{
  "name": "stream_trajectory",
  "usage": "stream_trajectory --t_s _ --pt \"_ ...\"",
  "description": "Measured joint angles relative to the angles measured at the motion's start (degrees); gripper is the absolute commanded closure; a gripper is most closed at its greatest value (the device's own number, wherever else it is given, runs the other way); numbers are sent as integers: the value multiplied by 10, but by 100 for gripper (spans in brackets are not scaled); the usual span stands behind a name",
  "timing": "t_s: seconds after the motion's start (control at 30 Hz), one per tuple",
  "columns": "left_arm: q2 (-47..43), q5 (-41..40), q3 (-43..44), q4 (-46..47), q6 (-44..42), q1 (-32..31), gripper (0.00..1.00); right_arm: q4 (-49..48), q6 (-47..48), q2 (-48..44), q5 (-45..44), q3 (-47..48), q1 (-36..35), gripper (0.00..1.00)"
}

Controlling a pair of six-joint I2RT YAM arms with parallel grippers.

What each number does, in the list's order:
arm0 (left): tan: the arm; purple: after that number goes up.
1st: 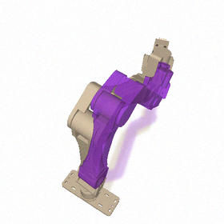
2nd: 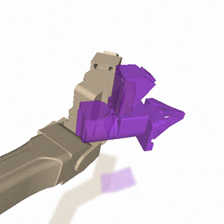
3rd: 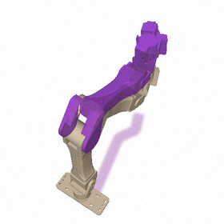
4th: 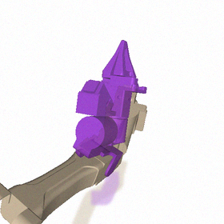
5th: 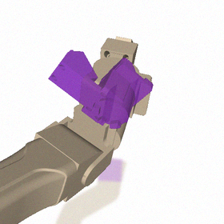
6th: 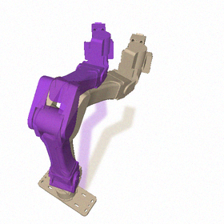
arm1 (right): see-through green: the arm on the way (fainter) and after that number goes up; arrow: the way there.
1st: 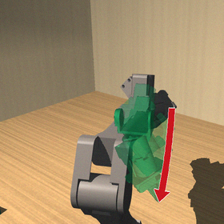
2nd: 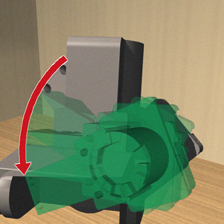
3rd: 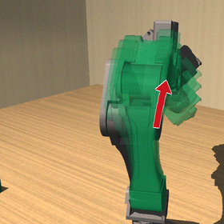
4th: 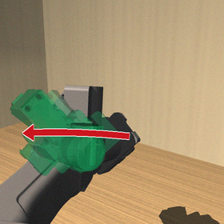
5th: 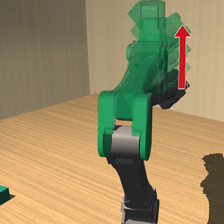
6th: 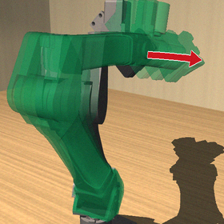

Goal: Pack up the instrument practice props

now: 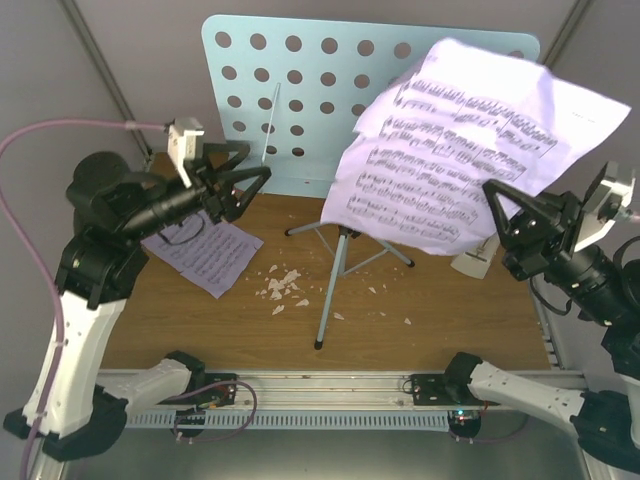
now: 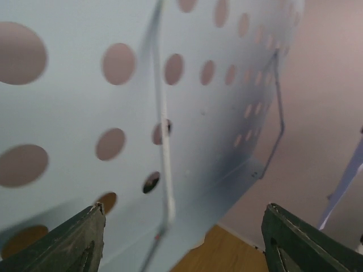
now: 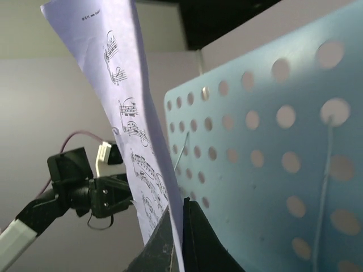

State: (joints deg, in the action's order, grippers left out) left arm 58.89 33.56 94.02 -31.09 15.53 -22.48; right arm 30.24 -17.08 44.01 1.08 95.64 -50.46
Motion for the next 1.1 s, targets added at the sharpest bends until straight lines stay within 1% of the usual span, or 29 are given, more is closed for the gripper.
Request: stream_trajectory --t_s 0.1,0.17,0.27,0.33,0.43,0.53,0.67,0.83,1.1 --pt "-58 43 -60 13 -17 0 13 18 -15 -20 39 -37 0 99" --pt "-101 95 -118 32 -17 0 12 21 -22 -33 58 -73 0 100" --pt "-151 169 -215 97 10 0 10 20 -32 -46 90 -137 0 99" --pt "-165 205 -269 141 36 -1 9 16 -40 -45 113 -177 0 100" --pt "-164 235 -315 180 61 -4 7 -5 -54 -42 144 -224 0 100" --pt "-156 245 -331 202 70 -12 7 -31 -68 -37 171 -254 0 100" --pt "-155 259 -334 231 75 -31 7 -57 -83 -31 188 -269 0 100" --pt "-163 271 -335 242 74 -43 6 -74 -94 -31 188 -278 0 100" --pt "-179 294 -346 246 74 -49 5 -75 -98 -31 171 -279 0 100"
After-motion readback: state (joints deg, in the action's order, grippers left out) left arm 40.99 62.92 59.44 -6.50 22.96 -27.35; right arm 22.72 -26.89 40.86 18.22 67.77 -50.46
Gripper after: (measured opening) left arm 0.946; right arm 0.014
